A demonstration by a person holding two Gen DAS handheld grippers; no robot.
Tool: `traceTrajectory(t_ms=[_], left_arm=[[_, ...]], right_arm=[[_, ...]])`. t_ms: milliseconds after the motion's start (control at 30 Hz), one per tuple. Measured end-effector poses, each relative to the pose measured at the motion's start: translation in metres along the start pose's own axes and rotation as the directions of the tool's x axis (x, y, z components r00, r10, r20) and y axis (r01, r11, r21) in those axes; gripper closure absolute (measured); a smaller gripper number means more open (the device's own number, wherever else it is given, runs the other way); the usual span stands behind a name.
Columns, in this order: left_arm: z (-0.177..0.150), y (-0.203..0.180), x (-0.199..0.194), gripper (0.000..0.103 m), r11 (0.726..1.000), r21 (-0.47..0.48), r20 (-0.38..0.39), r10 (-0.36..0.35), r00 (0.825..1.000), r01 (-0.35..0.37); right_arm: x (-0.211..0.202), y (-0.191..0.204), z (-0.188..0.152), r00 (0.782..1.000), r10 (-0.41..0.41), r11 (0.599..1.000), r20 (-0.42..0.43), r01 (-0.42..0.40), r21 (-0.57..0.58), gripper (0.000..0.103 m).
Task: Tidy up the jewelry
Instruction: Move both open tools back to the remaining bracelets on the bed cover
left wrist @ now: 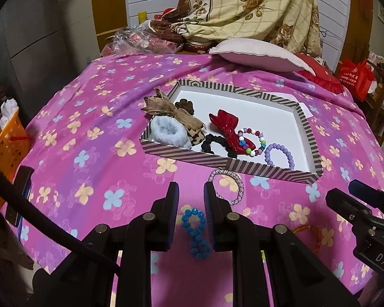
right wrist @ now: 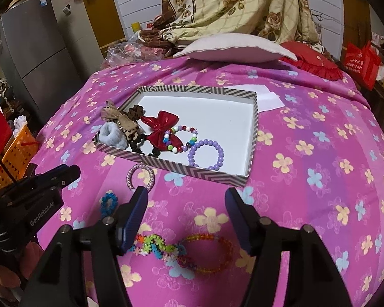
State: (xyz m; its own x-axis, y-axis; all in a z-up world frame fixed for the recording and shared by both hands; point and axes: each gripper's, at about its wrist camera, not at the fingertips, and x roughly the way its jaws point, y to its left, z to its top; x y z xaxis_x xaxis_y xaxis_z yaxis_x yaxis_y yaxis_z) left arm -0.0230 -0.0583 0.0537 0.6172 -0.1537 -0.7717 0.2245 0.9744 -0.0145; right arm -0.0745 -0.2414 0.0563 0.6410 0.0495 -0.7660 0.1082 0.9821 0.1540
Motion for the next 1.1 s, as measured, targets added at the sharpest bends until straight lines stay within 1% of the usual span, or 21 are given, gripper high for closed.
traceTrajectory(t_ms=[333, 533, 667, 967, 1100], left_arm=[[-0.009, 0.001, -0.011, 0.071, 1.0, 0.002, 0.003, -0.004, 1.0, 0.004], [-0.017, 0.012, -0.016, 0.071, 1.0, -0.02, -0.009, -0.005, 1.0, 0.005], [-0.023, 0.024, -0.014, 0.071, 0.999, -0.043, -0.037, -0.016, 0.999, 0.014], [-0.035, 0.049, -0.005, 0.07, 0.996, -0.087, -0.082, -0.016, 0.997, 0.009], [-0.04, 0.059, 0.003, 0.069, 0.993, -0.117, -0.114, -0.037, 0.993, 0.023]], right_arm=[[-0.013, -0.002, -0.015, 1.0, -0.012, 1.0, -0.003, 0.012, -0.004, 0.037], [-0.023, -0.012, -0.024, 1.0, -0.024, 1.0, -0.001, 0.024, 0.007, 0.036], [-0.025, -0.021, -0.032, 0.999, -0.034, 0.999, -0.012, 0.034, 0.018, 0.036], [-0.02, -0.043, -0.048, 0.997, -0.061, 0.997, -0.051, 0.063, 0.045, 0.036], [-0.013, -0.049, -0.054, 0.996, -0.062, 0.996, -0.07, 0.066, 0.055, 0.036]])
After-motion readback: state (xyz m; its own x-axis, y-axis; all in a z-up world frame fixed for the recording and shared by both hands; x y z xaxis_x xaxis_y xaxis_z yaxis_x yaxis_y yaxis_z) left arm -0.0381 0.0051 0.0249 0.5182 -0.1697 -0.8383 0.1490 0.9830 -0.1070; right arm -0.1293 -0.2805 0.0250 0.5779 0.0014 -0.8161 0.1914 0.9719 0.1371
